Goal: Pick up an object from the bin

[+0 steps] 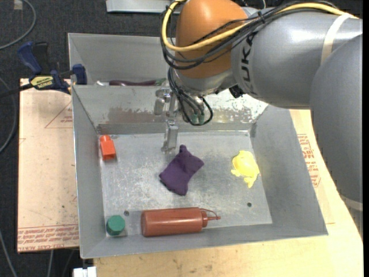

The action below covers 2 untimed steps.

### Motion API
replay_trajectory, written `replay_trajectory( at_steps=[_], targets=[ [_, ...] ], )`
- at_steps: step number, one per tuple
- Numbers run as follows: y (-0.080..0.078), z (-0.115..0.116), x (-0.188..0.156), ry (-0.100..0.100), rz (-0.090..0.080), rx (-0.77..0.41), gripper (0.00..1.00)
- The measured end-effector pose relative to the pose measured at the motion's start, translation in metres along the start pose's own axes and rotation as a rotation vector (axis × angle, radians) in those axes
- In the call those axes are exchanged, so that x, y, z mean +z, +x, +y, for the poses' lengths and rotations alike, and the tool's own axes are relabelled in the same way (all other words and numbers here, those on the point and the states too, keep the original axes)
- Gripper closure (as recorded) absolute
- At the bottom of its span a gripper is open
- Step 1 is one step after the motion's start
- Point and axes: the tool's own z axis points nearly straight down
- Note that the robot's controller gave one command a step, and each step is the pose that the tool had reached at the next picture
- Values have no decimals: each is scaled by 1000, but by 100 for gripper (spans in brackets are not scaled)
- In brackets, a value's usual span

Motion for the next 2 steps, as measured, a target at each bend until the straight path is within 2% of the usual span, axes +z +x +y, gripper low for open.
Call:
replay_trajectory(
  at_steps=[1,2],
  targets=[
    [-1,-1,-5,-1,-7,3,0],
    [8,-20,36,-1,-8,-132,0]
  ],
)
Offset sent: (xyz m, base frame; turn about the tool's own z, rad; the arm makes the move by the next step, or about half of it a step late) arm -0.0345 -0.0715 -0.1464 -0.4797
